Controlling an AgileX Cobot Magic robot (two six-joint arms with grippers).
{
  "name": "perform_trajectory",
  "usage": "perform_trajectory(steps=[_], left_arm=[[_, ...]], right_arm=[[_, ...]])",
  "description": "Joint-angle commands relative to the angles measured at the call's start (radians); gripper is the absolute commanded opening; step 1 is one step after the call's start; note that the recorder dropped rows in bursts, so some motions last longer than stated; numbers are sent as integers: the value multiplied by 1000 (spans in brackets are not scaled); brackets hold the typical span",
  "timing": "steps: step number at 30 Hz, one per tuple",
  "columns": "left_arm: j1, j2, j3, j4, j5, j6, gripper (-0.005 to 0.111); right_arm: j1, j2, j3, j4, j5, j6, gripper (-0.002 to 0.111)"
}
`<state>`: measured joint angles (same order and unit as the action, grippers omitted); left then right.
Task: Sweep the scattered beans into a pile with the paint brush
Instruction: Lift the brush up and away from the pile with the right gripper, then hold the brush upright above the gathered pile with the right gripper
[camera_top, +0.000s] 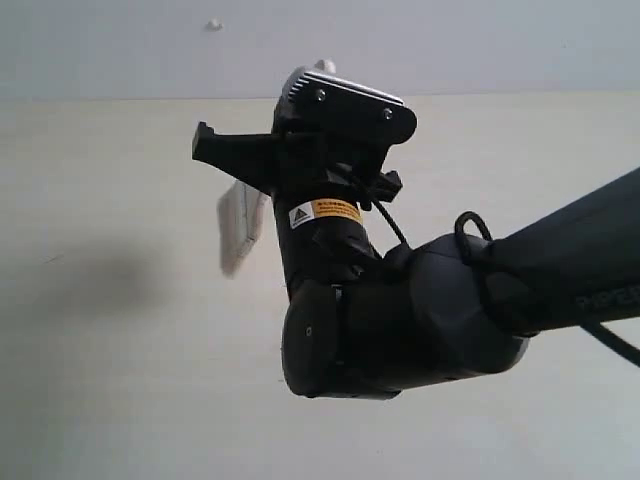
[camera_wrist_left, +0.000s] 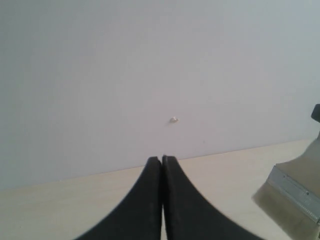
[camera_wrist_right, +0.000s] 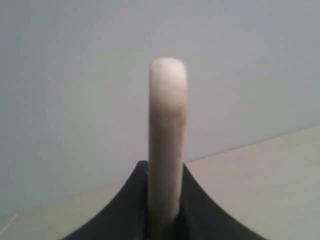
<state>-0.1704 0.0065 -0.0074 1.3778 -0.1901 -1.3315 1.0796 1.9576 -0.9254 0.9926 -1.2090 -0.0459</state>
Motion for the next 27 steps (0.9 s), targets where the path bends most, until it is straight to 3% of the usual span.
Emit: perform_trajectory(steps=[1, 6, 9, 12, 16, 19, 24, 27], left_arm=[[1, -7, -2, 1, 2, 2, 0], [1, -7, -2, 1, 2, 2, 0], [1, -7, -2, 1, 2, 2, 0], [1, -7, -2, 1, 2, 2, 0], [1, -7, -2, 1, 2, 2, 0], [1, -7, -2, 1, 2, 2, 0], [1, -7, -2, 1, 2, 2, 0], [1, -7, -2, 1, 2, 2, 0]], right_arm=[[1, -47, -4, -44, -12, -78, 0], [-25, -125, 2, -13, -12, -439, 0], [-95, -200, 3, -80, 160, -538, 0], [-205, -272, 3, -276, 368, -516, 0], [-370, -319, 2, -691, 598, -283, 0], [-477, -316, 2, -1095, 658, 5, 0], [-632, -279, 2, -1651, 516, 452, 0], [-721, -248, 0, -1776, 375, 549, 0]])
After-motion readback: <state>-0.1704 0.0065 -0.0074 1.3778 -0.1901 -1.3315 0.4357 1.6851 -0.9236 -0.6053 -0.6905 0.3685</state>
